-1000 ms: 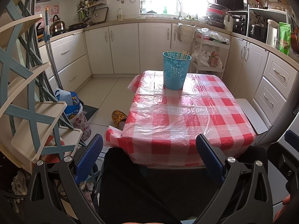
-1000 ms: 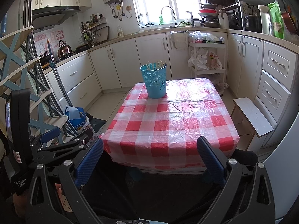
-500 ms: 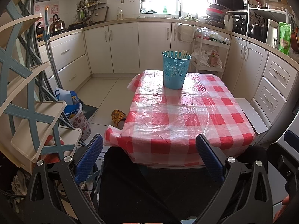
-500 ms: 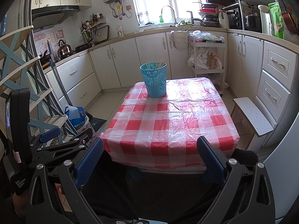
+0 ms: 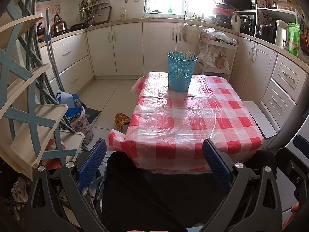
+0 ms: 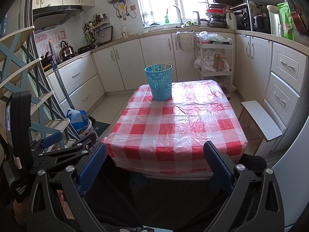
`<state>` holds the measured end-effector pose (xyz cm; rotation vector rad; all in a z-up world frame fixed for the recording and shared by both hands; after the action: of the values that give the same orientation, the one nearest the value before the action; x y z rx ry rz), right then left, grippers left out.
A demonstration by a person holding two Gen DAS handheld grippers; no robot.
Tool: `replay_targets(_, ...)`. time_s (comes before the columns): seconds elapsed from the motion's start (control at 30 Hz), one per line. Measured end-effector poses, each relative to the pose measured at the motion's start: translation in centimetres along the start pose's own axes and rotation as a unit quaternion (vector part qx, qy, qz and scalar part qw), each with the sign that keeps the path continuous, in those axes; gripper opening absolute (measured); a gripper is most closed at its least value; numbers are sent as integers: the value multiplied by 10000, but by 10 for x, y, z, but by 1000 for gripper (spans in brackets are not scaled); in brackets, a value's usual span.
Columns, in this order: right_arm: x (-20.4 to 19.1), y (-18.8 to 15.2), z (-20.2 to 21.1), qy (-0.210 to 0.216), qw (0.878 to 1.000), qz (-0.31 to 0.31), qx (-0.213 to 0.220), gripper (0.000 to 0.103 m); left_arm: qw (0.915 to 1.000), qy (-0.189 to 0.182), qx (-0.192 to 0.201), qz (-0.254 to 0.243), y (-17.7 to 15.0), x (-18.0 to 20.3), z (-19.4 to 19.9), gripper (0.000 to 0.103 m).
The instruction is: Organize utensils
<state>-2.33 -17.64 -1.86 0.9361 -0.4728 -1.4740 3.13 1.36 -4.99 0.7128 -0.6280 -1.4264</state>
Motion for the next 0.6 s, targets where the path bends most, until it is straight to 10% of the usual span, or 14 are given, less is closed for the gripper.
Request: replay_targets(0.6,-1,0,0,-5,10000,6,-9,96,10000,-4,-15,6,0,0,0,95)
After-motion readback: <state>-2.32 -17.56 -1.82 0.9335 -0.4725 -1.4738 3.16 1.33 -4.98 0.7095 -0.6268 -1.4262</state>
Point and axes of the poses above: each gripper's, at about its wrist camera, not at the fingertips, and z roughly against the way its jaws point, x to its right, y to its top, the point moved 6 cm from there along -z, roughly the way its jaws point, and after that the axes turned 4 degrees about y, right-handed, at the moved point
